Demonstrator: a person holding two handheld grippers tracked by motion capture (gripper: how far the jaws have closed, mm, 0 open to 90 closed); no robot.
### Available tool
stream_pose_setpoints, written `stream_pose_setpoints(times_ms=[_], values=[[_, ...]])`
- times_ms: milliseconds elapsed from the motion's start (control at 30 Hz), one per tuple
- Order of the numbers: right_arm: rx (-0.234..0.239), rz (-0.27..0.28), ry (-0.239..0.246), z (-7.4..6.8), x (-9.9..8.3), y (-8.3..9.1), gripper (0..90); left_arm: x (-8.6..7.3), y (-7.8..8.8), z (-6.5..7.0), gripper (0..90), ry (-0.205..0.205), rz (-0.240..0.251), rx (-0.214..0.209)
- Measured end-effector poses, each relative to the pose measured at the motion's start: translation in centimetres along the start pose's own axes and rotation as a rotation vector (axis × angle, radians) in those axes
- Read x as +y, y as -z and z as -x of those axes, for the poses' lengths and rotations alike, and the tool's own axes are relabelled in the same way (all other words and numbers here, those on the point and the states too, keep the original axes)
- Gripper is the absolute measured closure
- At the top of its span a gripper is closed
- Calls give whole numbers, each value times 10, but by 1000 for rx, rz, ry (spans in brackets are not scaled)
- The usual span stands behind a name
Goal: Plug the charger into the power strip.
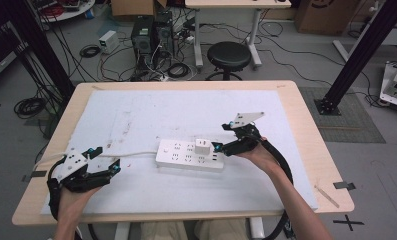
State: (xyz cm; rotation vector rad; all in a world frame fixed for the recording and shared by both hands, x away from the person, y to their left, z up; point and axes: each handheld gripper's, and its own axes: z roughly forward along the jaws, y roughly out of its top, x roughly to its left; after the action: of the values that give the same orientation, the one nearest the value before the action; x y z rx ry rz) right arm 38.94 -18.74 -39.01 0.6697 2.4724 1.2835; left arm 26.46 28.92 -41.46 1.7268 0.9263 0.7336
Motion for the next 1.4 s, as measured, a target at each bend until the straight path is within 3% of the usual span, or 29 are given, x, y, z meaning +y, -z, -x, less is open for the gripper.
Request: stream_pose_setpoints(times_ms=[100,133,167,267,433,467,500,533,633,667,767,1033,1400], values=[[-35,38,-42,0,-9,11,200,-1,0,-3,236,4,-3,4],[-85,83,-69,0,-19,22,200,-1,0,-4,236,6,-4,4],[-100,106,-89,0,-24,27,200,-1,0,-4,236,5,-4,8],[-148,148,-117,-3,-36,39,200,-2,1,-6,236,10,-9,13],[-276,235,-141,-13,-53,57,200,-4,4,-9,236,24,-3,28],[-276,235,-141,-13,-53,57,200,-4,4,-9,236,24,-3,28],[-303,256,-151,-16,-56,61,200,-4,4,-10,236,28,-2,32],[-346,314,-163,-22,-64,68,200,-5,5,-11,236,29,-3,35],[-360,324,-170,-24,-67,70,200,-6,6,-11,236,31,-4,37],[-402,331,-192,-26,-77,74,200,-6,8,-13,236,33,-9,43],[-424,324,-199,-26,-82,75,200,-7,8,-14,236,34,-8,47],[-416,312,-227,-22,-94,78,200,-5,6,-15,236,32,-13,50],[-418,310,-230,-21,-101,82,200,-3,0,-11,236,21,-18,37]])
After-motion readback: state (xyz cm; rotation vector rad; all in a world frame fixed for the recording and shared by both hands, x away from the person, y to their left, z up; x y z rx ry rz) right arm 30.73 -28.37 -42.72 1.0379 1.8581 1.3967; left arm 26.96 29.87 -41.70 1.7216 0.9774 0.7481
